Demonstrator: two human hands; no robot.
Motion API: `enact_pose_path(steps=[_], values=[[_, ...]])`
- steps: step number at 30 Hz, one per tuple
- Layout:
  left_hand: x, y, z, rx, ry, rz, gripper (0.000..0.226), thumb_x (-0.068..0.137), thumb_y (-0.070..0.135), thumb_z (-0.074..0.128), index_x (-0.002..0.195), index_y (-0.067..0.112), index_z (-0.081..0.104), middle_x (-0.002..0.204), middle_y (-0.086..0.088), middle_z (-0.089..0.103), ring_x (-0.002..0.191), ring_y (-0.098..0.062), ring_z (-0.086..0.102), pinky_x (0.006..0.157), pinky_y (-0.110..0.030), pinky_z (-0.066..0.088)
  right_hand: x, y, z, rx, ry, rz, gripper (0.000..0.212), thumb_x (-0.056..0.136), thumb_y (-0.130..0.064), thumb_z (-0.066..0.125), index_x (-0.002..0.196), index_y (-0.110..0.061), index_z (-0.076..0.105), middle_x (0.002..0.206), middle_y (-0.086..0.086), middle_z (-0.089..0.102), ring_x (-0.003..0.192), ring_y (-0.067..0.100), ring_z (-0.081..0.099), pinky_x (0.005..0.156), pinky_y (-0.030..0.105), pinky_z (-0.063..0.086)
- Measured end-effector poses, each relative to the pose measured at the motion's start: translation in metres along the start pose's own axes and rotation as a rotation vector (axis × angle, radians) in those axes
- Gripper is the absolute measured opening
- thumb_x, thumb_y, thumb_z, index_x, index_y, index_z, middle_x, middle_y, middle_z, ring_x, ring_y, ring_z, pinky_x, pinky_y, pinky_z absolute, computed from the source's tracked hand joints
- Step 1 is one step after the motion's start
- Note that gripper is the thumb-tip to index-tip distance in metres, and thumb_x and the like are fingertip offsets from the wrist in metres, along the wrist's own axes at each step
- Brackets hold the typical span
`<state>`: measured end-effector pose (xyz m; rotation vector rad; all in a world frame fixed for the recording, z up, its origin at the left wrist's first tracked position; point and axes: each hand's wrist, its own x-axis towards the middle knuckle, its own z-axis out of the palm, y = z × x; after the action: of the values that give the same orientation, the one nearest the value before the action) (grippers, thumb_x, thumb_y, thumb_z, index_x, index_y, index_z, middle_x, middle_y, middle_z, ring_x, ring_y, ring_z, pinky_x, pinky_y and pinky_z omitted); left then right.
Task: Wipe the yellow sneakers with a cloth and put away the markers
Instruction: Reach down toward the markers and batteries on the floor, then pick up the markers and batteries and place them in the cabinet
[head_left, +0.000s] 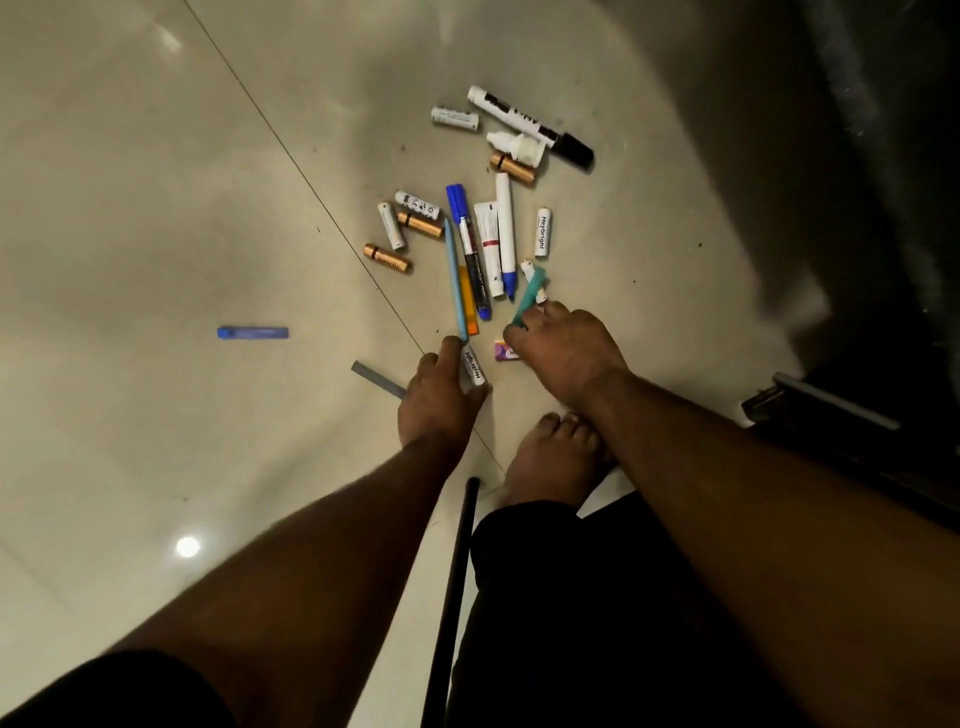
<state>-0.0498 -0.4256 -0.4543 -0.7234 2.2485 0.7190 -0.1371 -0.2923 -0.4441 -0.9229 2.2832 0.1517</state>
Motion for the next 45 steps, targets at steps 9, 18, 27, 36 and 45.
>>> enact_pose_path(steps=[9, 18, 27, 36, 45], values=[[-0.033, 0.055, -0.045, 0.097, 0.026, 0.286, 0.057, 0.08, 0.045, 0.07, 0.126, 0.019, 0.048, 0.112, -0.009, 0.058, 0.101, -0.029, 0.057, 0.079, -0.04, 0.05, -0.069, 0.027, -0.044, 0.681, 0.118, 0.536, 0.027, 0.08, -0.022, 0.066, 0.104, -0.012, 0.061, 0.109, 0.012, 0.058, 0.098, 0.033, 0.058, 0.07, 0.029, 0.039], [-0.135, 0.227, -0.15, 0.163, 0.027, 0.949, 0.056, 0.069, 0.045, 0.079, 0.107, 0.011, 0.058, 0.101, -0.012, 0.06, 0.097, -0.033, 0.056, 0.077, -0.04, 0.046, -0.247, 0.03, -0.162, 1.009, 0.641, 0.942, 0.009, 0.069, -0.019, 0.067, 0.078, -0.017, 0.065, 0.076, 0.004, 0.066, 0.073, 0.023, 0.062, 0.063, 0.032, 0.049], [-0.371, 0.27, -0.152, 0.319, -0.131, 1.444, 0.043, 0.065, 0.039, 0.082, 0.091, 0.021, 0.053, 0.089, -0.001, 0.059, 0.084, -0.022, 0.058, 0.07, -0.035, 0.047, -0.482, -0.069, -0.139, 1.44, 1.145, 1.451, 0.018, 0.065, -0.016, 0.078, 0.065, -0.021, 0.061, 0.065, -0.001, 0.067, 0.063, 0.02, 0.065, 0.068, 0.042, 0.057], [-0.395, 0.214, -0.026, 0.57, -0.292, 1.2, 0.041, 0.073, 0.035, 0.076, 0.104, 0.021, 0.053, 0.095, -0.003, 0.057, 0.084, -0.024, 0.059, 0.066, -0.03, 0.042, -0.489, -0.078, -0.036, 1.765, 1.088, 1.671, 0.022, 0.064, -0.011, 0.079, 0.059, -0.014, 0.058, 0.064, 0.01, 0.066, 0.065, 0.033, 0.067, 0.064, 0.048, 0.058], [-0.32, 0.244, 0.074, 0.505, -0.309, 0.956, 0.051, 0.08, 0.019, 0.069, 0.128, 0.019, 0.051, 0.111, -0.016, 0.066, 0.101, -0.036, 0.062, 0.082, -0.036, 0.052, -0.445, 0.017, 0.035, 1.713, 0.956, 1.682, 0.008, 0.068, -0.015, 0.078, 0.07, -0.015, 0.07, 0.085, 0.011, 0.072, 0.083, 0.027, 0.066, 0.074, 0.031, 0.052]])
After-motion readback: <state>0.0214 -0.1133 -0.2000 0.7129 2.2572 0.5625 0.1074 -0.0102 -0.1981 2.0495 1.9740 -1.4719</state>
